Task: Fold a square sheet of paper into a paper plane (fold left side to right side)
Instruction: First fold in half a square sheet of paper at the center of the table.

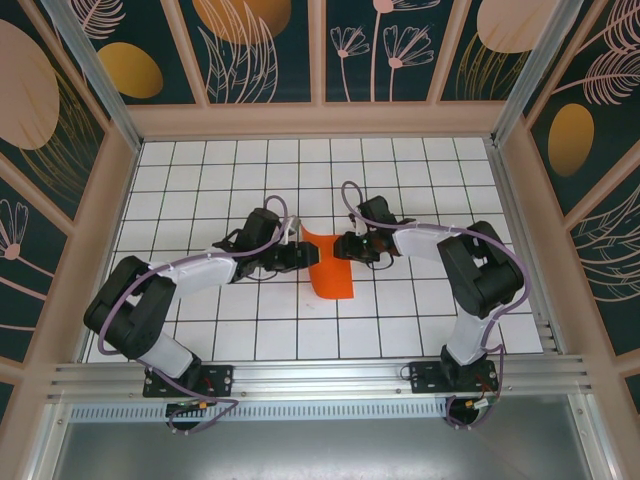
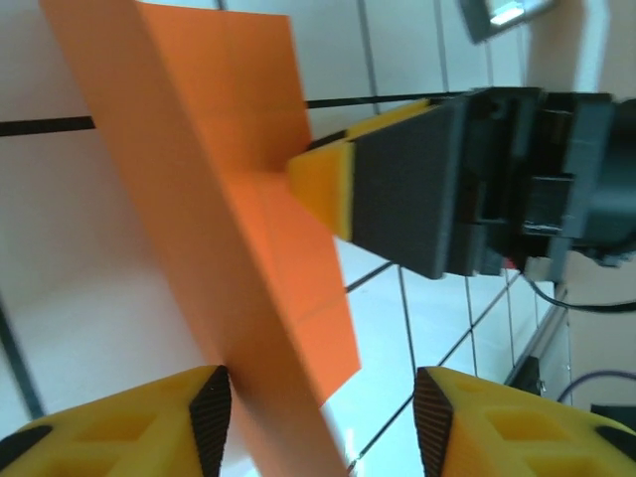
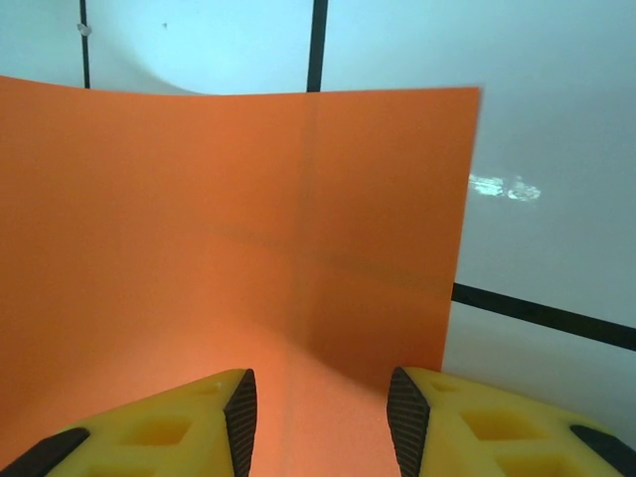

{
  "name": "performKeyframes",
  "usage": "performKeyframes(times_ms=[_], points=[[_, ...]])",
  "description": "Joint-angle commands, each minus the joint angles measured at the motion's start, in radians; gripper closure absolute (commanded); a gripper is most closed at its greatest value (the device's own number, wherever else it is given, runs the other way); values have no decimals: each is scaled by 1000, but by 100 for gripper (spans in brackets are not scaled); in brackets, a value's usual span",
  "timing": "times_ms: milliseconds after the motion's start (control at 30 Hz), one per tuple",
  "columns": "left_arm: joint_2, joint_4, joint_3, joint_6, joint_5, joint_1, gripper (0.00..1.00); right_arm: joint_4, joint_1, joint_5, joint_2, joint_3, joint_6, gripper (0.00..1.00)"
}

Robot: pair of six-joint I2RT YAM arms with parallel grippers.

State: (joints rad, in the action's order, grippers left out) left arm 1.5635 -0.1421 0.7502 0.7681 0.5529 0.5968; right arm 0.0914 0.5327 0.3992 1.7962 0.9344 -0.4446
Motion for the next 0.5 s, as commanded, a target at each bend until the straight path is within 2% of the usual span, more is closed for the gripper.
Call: performKeyframes(times_ms=[0,333,467], points=[[34,-91,12,39,61,23,42,-22,9,31,29,-49,-23,55],[67,-122,1,46,60,32,37,-94,-46,97,-68,-86,-44,53],[68,-123,3,45,53,33,36,-99,-85,120,-147,-107,-50,47]])
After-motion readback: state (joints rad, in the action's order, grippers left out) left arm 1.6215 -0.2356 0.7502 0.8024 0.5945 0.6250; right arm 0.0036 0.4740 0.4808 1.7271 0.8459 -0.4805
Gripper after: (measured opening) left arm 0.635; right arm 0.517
